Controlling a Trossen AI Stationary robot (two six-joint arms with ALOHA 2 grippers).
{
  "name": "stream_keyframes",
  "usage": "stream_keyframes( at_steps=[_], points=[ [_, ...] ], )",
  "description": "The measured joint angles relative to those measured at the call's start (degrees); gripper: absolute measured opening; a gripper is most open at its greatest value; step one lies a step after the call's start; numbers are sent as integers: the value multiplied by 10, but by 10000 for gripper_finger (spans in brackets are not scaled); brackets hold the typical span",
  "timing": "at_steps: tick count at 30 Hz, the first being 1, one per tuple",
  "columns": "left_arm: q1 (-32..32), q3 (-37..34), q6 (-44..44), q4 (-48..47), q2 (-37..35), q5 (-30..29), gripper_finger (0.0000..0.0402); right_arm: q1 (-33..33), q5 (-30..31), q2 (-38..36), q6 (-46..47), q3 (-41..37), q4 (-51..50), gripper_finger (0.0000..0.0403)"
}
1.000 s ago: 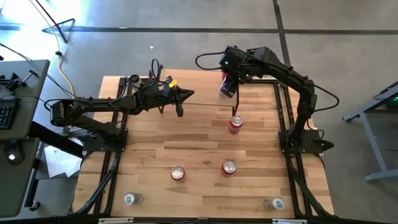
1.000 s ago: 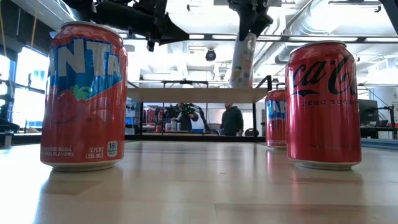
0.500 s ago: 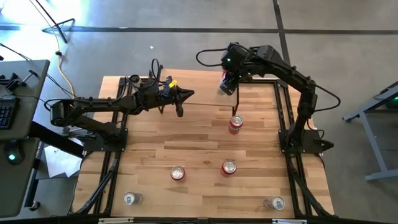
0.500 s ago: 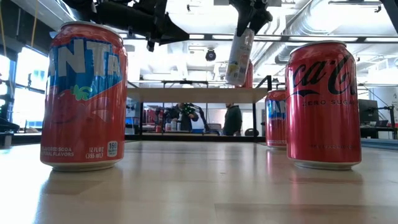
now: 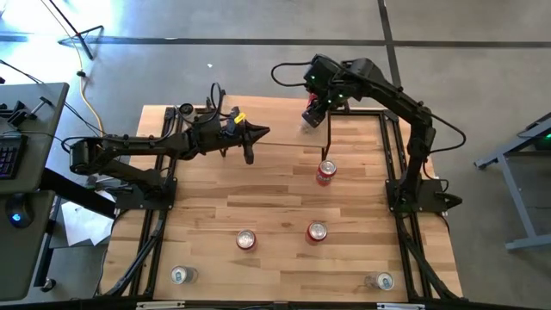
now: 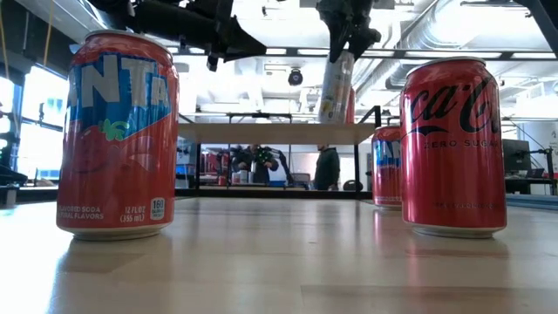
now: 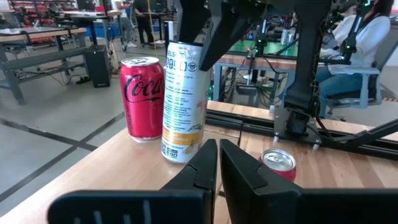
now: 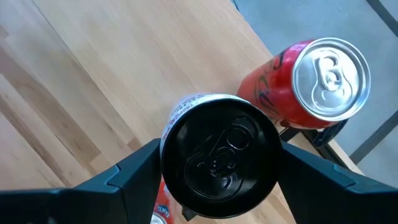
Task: Place canned beverage on shelf
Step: Put the right white and yellow soda can on the shelf
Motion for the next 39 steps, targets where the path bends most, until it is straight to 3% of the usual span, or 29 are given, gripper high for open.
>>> stream_keyframes(
  at_steps=[8,23,39],
  points=[
    [-3,0,-1,0,0,0,34,0,-2,3,-14,9,2,271],
    [-12,0,0,0,0,0,130,1,13,3,-53,18,-2,271],
    [-12,0,-2,-3,0,0,134,1,10,3,-37,18,13,271]
  ],
)
